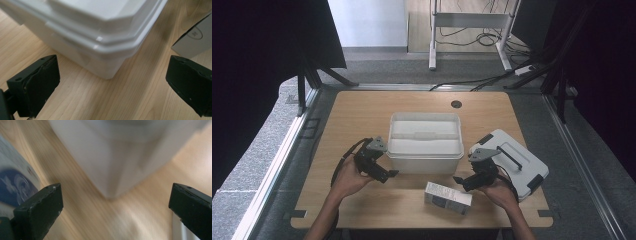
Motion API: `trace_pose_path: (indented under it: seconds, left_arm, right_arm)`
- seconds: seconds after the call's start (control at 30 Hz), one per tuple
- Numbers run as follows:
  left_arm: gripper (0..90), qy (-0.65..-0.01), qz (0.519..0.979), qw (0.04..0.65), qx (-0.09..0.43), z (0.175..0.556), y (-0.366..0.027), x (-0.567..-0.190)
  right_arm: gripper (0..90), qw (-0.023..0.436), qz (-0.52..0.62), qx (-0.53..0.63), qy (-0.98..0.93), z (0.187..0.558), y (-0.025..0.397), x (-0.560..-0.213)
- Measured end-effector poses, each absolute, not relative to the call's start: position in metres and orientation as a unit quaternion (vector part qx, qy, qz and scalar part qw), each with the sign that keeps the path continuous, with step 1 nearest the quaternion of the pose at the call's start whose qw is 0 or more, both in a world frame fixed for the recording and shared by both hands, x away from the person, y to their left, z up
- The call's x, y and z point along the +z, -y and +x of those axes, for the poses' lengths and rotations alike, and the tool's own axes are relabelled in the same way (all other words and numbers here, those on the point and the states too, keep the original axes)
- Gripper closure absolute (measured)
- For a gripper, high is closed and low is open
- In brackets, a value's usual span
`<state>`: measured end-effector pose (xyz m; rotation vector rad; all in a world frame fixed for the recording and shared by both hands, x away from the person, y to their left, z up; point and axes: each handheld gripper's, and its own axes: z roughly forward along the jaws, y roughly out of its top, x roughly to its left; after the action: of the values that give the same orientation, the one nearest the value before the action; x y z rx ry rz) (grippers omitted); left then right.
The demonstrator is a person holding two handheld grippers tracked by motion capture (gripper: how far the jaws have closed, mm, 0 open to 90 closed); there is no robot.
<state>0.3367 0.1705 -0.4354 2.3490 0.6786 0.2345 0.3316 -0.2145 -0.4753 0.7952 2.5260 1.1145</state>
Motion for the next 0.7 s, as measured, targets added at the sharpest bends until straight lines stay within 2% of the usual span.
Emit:
trace_pose_path:
  seconds: [0.43, 0.7]
  left_arm:
    - [0.0, -0.243, 0.915, 0.305, 0.105, 0.348, -0.199, -0.419]
    - [0.0, -0.228, 0.928, 0.268, 0.123, 0.373, -0.209, -0.386]
  right_arm:
    - [0.0, 0.141, 0.298, 0.342, -0.88, 0.324, 0.231, -0.51]
    - [0.0, 0.137, 0.312, 0.352, -0.872, 0.321, 0.237, -0.519]
